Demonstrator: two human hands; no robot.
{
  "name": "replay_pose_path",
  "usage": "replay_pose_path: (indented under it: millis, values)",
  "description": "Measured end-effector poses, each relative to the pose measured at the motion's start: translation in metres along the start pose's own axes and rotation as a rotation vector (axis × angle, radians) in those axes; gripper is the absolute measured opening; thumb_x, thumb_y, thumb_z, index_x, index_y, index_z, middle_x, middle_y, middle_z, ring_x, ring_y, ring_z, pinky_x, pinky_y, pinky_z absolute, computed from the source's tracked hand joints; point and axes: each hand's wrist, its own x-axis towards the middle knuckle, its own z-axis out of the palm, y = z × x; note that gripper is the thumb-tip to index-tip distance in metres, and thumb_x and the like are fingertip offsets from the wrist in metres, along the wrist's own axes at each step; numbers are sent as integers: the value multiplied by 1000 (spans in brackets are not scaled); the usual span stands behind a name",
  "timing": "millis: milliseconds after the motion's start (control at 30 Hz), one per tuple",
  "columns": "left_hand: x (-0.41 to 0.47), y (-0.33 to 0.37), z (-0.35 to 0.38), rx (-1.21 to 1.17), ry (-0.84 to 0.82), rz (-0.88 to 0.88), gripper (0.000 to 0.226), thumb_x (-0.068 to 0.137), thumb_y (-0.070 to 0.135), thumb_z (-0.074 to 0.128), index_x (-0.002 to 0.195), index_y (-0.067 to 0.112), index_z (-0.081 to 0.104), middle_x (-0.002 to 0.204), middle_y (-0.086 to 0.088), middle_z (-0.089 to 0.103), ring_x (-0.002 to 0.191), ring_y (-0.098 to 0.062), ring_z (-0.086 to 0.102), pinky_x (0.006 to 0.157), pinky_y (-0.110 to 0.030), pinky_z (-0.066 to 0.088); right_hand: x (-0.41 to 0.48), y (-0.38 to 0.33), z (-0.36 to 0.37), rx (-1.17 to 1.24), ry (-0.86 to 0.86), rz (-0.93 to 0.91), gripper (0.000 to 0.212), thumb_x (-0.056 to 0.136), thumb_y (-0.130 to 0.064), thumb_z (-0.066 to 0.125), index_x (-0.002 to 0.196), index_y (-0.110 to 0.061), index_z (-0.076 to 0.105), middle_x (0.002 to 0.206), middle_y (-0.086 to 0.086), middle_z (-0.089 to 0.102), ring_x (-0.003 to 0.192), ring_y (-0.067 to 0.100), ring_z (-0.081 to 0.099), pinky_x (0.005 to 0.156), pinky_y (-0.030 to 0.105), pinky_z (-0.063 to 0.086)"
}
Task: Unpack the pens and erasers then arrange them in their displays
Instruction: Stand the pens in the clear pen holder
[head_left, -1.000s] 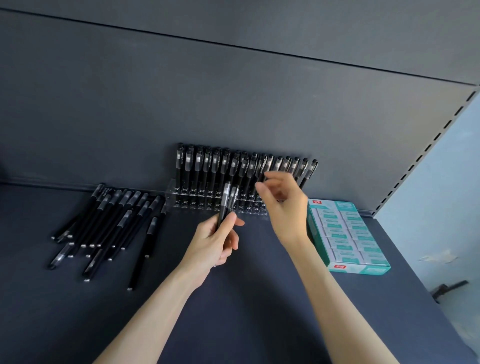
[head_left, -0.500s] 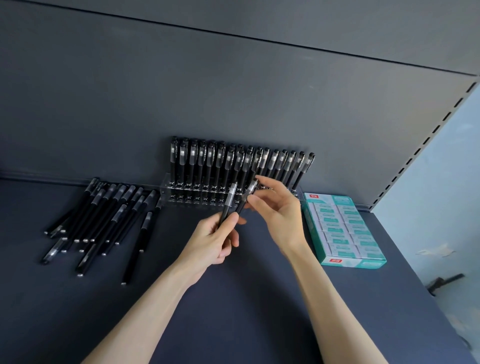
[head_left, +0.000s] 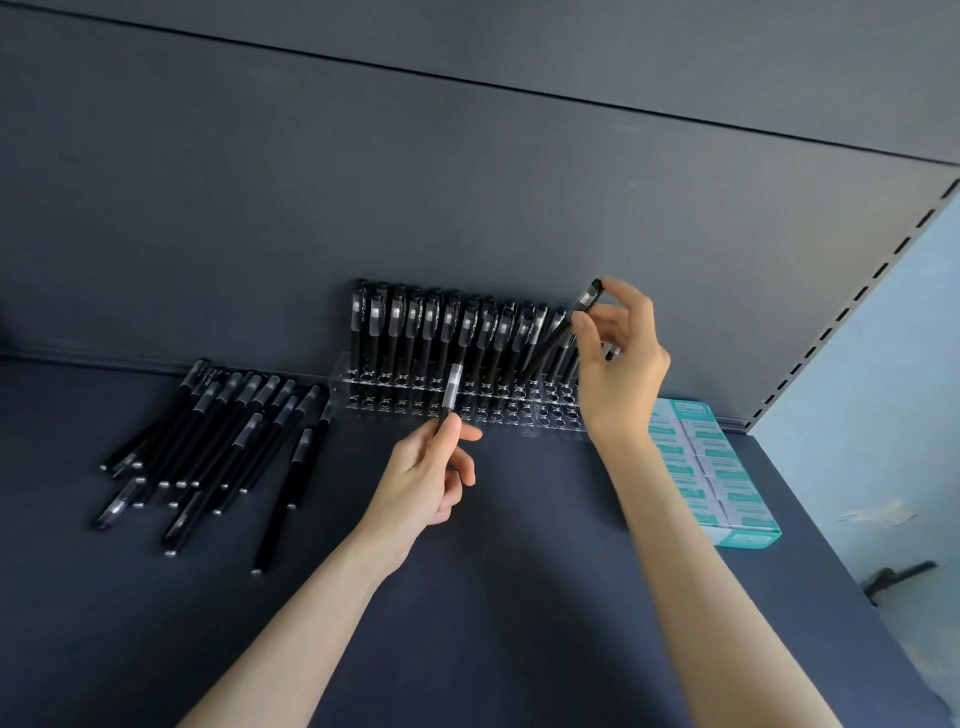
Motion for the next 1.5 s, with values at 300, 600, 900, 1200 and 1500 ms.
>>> replay_pose_path:
  millis: [300, 600, 900, 1200, 1500]
  values:
    - [-1, 2, 0, -1, 1, 13, 34, 98, 39, 43, 96, 11, 62, 59, 1, 55, 41, -10, 31, 42, -23, 16, -2, 5, 8, -120, -116, -13, 30, 88, -9, 61, 116, -18, 59, 86, -11, 61, 77, 6, 60, 77, 20, 49]
    - [-1, 2, 1, 9, -10, 15, 34, 98, 38, 43, 97, 10, 62, 59, 2, 54, 40, -10, 32, 40, -21, 18, -9, 8, 12, -223, -172, -33, 28, 87, -8, 62, 114, -14, 61, 79, -8, 60, 70, 18, 60, 74, 44, 52]
    - [-3, 2, 0, 40, -12, 13, 34, 99, 41, 41, 99, 14, 62, 54, 2, 42, 38, -9, 22, 38, -17, 18, -14, 9, 9, -233, -210, 4, 31, 88, -5, 60, 117, -13, 62, 85, 1, 67, 69, 22, 59, 74, 43, 52]
    - [-4, -1, 4, 123, -105, 62, 18, 97, 32, 49, 95, 16, 56, 63, 2, 44, 47, -9, 27, 44, -21, 21, -52, -3, -6, 246, -404, 357, 14, 83, -15, 69, 95, -21, 65, 75, -1, 72, 68, 13, 67, 69, 25, 53]
    - [-3, -2, 4, 123, -121, 105, 19, 97, 19, 52, 102, 25, 69, 68, 5, 53, 58, -10, 38, 48, -18, 32, -59, -6, -6, 440, -461, 417, 17, 85, 0, 63, 101, -4, 60, 75, 0, 73, 69, 16, 69, 70, 20, 51]
